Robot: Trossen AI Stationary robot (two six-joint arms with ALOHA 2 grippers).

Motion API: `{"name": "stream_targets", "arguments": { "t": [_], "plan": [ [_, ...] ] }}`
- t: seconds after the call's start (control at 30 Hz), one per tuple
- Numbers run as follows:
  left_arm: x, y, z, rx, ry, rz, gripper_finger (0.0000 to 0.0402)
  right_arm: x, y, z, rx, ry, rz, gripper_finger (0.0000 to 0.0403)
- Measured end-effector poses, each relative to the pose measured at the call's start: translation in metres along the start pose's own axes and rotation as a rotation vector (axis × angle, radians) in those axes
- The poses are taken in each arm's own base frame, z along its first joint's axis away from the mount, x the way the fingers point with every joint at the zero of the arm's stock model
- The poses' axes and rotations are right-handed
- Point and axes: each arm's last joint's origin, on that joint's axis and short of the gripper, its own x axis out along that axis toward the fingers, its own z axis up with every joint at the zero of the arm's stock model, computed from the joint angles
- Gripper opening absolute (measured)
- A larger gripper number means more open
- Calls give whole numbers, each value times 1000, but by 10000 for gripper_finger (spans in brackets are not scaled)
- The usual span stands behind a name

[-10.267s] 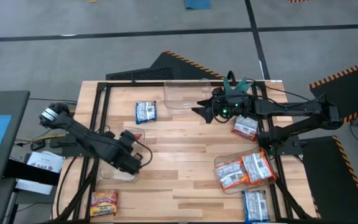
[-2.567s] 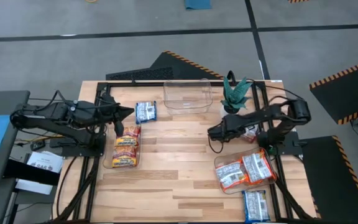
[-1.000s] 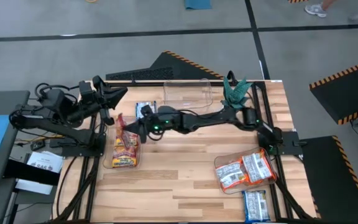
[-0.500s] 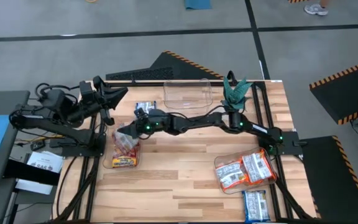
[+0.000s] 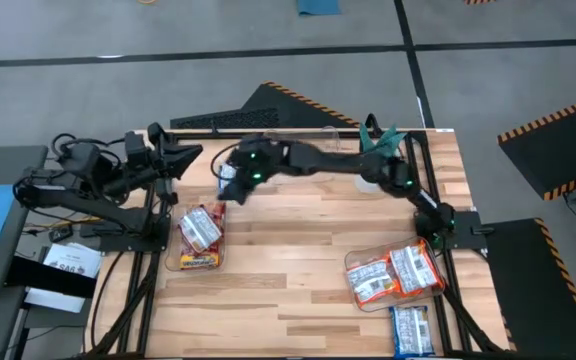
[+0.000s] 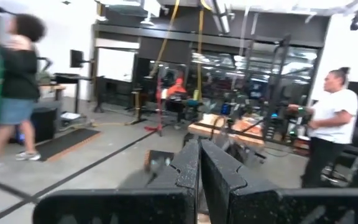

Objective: Sort Maruchan noodles
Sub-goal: Put the red noodle pack into the bottom left transparent bin

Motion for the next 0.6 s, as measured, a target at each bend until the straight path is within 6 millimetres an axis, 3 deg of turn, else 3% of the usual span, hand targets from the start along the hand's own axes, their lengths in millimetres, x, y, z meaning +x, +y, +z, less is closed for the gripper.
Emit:
{"name": "stream_targets", "arguments": {
  "t": [0.17, 0.3, 0.47, 0.6],
  "plan": [
    [-11, 5, 9, -36, -34, -30, 0, -60, 21, -15, -226, 267, -298, 234],
    [-18, 9, 7, -13, 4, -28, 0, -95, 24, -40, -251, 396, -398, 217],
    [-16, 8, -10, 27, 154, -37, 0, -138, 34, -76, -181, 294, -418, 163],
    [-11, 3, -29, 52, 318, -103, 0, -160, 47, -108, -120, 133, -404, 83]
  ]
}}
